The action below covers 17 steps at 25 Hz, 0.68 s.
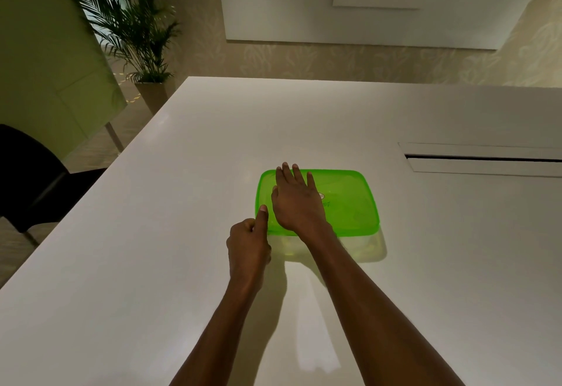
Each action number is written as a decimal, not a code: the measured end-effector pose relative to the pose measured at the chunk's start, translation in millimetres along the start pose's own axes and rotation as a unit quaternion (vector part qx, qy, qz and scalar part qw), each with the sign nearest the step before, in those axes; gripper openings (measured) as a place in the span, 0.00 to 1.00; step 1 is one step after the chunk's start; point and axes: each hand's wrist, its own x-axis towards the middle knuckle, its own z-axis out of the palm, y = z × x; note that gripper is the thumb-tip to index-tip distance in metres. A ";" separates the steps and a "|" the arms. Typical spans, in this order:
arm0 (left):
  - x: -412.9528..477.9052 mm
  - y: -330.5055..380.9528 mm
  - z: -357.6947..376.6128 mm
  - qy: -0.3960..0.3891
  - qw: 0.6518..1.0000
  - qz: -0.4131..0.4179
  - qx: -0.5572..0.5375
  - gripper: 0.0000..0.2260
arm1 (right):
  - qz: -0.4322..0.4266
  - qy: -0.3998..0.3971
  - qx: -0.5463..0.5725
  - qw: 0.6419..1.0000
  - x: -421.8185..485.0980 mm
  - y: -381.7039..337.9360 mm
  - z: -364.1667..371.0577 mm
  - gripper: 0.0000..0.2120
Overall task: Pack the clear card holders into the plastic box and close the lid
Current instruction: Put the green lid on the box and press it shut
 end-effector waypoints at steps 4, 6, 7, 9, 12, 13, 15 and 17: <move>14.2 8.6 -13.7 -0.013 0.975 0.068 0.212 0.30 | -0.007 0.011 -0.002 1.000 -1.0 0.2 -0.4 0.28; 19.6 17.5 -13.1 0.031 0.938 0.106 0.328 0.28 | -0.008 0.017 -0.007 1.000 -2.5 -0.5 -0.3 0.28; 23.7 23.0 -10.3 0.049 0.919 0.124 0.370 0.27 | -0.007 0.018 -0.007 1.000 -2.5 -0.6 0.0 0.28; 35.6 34.9 -0.6 0.052 0.898 0.153 0.408 0.24 | -0.010 0.018 0.033 0.999 1.4 0.6 0.1 0.28; 61.8 54.8 20.7 0.019 0.878 0.179 0.443 0.21 | 0.011 0.038 0.208 0.977 10.0 20.2 -8.6 0.24; 71.3 60.3 26.9 0.011 0.872 0.181 0.455 0.21 | 0.032 0.059 0.238 0.969 13.3 32.3 -13.5 0.21; 89.5 68.1 37.2 -0.005 0.862 0.171 0.477 0.21 | 0.090 0.086 0.181 0.976 23.2 63.9 -23.7 0.16; 106.2 73.1 46.6 -0.017 0.857 0.157 0.491 0.21 | 0.168 0.069 0.122 0.976 33.3 97.2 -32.0 0.16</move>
